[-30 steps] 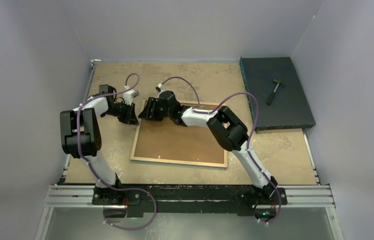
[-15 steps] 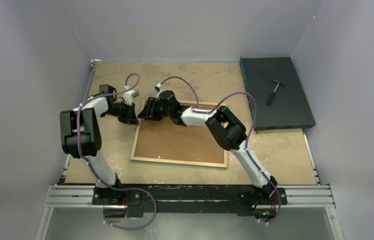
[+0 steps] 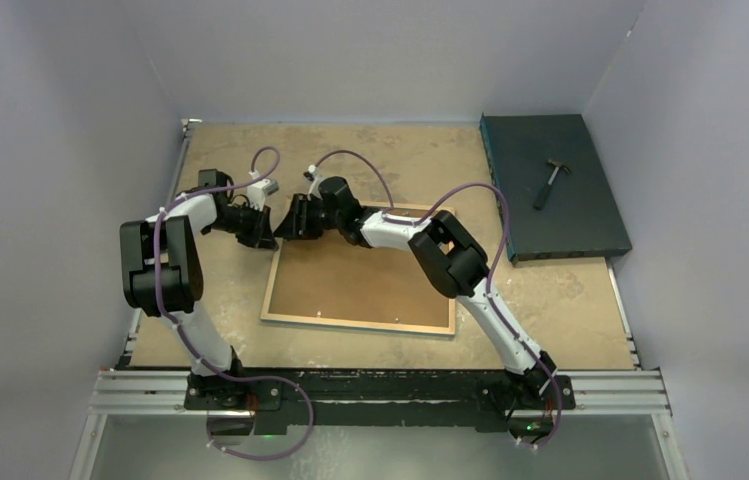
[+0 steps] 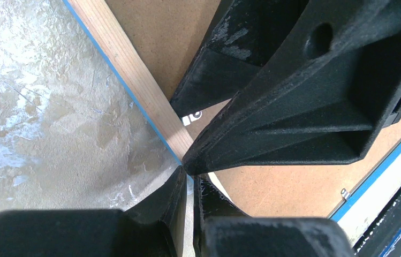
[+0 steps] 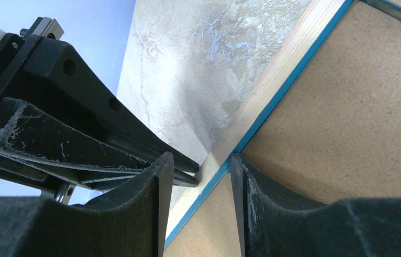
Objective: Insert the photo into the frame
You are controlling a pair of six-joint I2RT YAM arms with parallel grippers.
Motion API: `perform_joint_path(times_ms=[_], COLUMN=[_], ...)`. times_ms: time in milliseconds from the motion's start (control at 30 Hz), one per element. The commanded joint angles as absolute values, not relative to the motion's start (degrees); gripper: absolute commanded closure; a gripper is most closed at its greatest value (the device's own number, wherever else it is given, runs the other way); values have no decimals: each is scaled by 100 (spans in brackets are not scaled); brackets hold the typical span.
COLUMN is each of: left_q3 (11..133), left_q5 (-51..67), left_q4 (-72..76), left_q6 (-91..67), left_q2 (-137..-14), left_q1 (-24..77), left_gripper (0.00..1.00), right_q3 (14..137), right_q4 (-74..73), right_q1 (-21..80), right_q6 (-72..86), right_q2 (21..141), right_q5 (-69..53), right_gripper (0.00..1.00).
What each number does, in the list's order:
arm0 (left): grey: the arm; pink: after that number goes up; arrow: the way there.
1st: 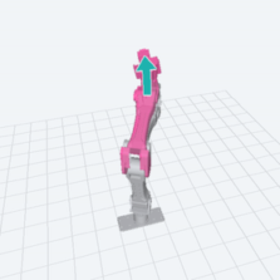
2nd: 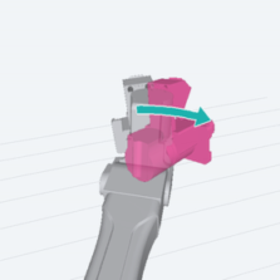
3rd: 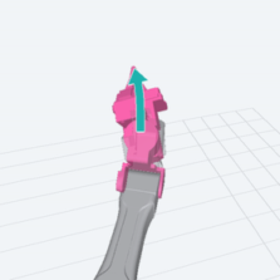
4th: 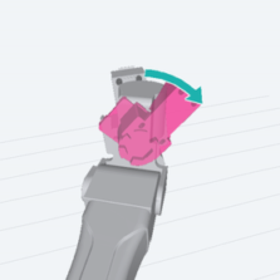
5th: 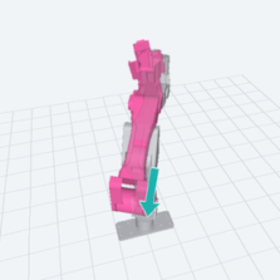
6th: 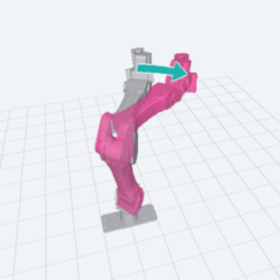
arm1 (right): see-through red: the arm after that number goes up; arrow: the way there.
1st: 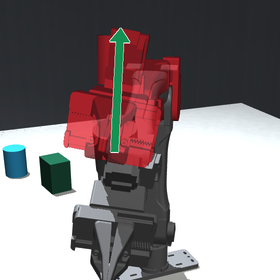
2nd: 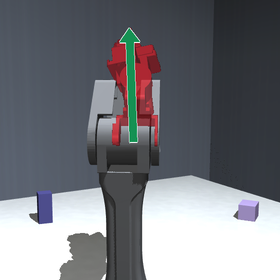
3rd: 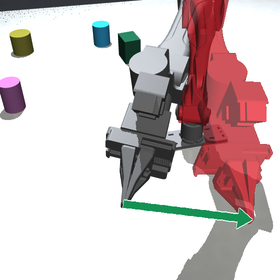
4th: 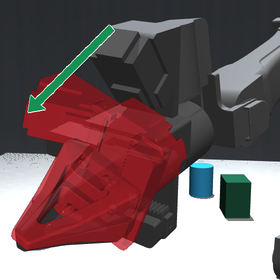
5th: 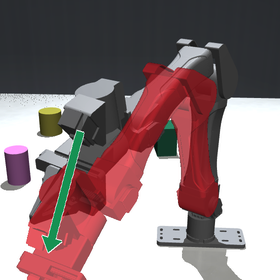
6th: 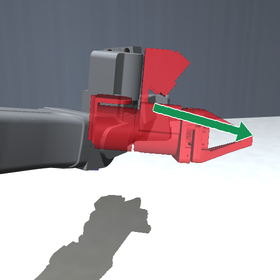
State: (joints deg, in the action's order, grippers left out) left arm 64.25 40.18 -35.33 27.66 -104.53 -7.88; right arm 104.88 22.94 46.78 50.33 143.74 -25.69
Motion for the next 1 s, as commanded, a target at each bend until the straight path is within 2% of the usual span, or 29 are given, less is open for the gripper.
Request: perform_joint_path(times_ms=[0, 367, 433, 633, 733, 967], left_q3=[6223, 6295, 6342, 6670, 6697, 6058], left_q5=[3935, 3837, 3828, 3752, 3556, 3203], left_q4=[-3757, -3884, -3958, -4289, -4276, -3872], left_q6=[3001, 3028, 3042, 3181, 3251, 3436], left_q2=[-10630, -10481, -10457, -10318, -10228, -9855], left_q1=[-707, -731, -769, -1014, -1067, -966], left_gripper=[100, 100, 100, 100, 99, 98], right_q3=[10649, 11048, 11070, 11118, 10381, 6958], right_q4=[2039, 1999, 1919, 1175, 1010, 192], right_q1=[4843, 4904, 4906, 4544, 4113, 2986], right_q6=[4721, 4536, 4449, 3839, 3775, 3912], right_q2=[14401, 14401, 14289, 13283, 12399, 9689], right_q5=[-2925, -3337, -3415, -2929, -2570, -615], right_gripper=[54, 49, 44, 18, 2, 1])
